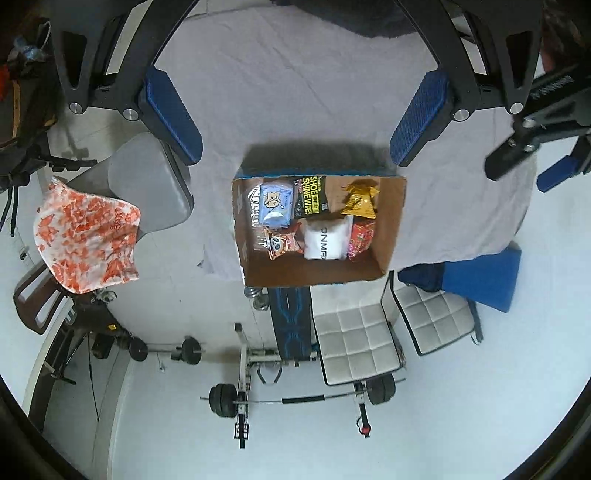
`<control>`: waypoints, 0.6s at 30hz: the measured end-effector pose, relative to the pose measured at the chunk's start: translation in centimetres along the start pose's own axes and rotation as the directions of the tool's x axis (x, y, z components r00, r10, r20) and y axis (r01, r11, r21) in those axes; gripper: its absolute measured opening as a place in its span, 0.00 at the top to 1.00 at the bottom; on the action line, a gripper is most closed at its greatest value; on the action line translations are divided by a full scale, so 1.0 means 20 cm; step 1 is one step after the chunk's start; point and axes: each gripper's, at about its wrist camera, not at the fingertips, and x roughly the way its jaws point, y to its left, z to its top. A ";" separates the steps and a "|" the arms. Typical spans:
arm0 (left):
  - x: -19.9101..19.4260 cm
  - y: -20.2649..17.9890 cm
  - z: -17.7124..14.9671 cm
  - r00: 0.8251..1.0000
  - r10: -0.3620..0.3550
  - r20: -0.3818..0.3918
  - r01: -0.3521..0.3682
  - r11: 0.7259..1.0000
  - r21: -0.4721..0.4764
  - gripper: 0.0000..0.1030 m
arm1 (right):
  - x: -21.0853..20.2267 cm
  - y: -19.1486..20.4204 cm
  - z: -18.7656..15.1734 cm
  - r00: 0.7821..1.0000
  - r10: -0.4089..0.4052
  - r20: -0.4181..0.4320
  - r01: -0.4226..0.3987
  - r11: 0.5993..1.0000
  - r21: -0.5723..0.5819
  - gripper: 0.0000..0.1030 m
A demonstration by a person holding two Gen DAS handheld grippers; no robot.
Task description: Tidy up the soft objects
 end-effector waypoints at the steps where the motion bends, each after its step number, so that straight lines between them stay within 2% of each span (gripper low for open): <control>1: -0.03 0.00 -0.01 1.000 -0.002 0.006 0.002 1.000 0.002 0.02 | -0.04 0.01 -0.01 1.000 0.001 0.007 -0.001 1.000 0.000 0.00; 8: -0.20 0.05 -0.05 0.998 -0.007 0.056 0.009 0.999 -0.031 0.02 | -0.30 0.05 -0.09 0.998 -0.017 0.067 0.018 1.000 -0.007 0.00; 18: -0.35 0.06 -0.10 0.994 0.011 0.112 -0.006 0.999 -0.042 0.02 | -0.44 0.04 -0.12 0.994 -0.021 0.105 0.021 1.000 0.000 0.00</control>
